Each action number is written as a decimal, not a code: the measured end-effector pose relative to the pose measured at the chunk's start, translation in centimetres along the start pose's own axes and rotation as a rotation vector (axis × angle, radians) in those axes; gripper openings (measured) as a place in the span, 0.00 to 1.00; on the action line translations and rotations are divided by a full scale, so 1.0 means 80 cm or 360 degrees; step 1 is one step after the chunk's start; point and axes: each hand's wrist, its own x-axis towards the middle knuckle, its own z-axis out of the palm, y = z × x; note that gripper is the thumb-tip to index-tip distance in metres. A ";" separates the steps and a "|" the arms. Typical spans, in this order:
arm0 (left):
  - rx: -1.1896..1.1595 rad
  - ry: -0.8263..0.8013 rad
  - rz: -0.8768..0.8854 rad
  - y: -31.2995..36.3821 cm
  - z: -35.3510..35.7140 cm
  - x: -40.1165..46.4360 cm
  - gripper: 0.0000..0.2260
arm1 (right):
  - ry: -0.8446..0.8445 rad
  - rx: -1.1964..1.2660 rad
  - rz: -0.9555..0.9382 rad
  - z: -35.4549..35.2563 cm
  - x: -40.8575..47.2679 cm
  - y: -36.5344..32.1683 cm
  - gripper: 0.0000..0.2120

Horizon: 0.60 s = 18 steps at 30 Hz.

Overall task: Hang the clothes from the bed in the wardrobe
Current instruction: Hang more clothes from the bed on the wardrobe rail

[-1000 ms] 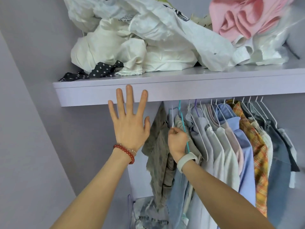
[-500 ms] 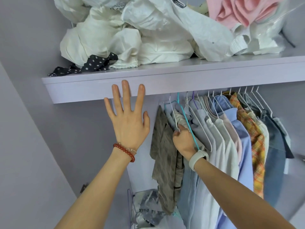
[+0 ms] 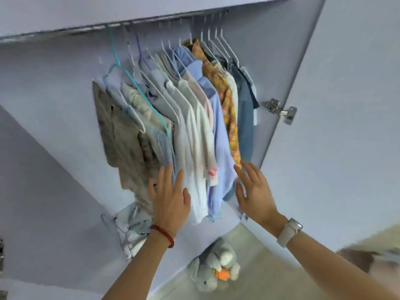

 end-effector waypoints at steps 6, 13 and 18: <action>-0.0190 -0.0581 0.0542 0.157 0.077 -0.056 0.21 | -0.0117 -0.0282 0.0796 -0.067 -0.185 0.137 0.20; -0.0339 -0.1007 0.1257 0.430 0.155 -0.159 0.19 | 0.0068 -0.0269 0.1677 -0.191 -0.427 0.269 0.18; -0.0395 -0.1269 0.1661 0.626 0.198 -0.269 0.19 | 0.0341 -0.0080 0.2256 -0.272 -0.601 0.339 0.19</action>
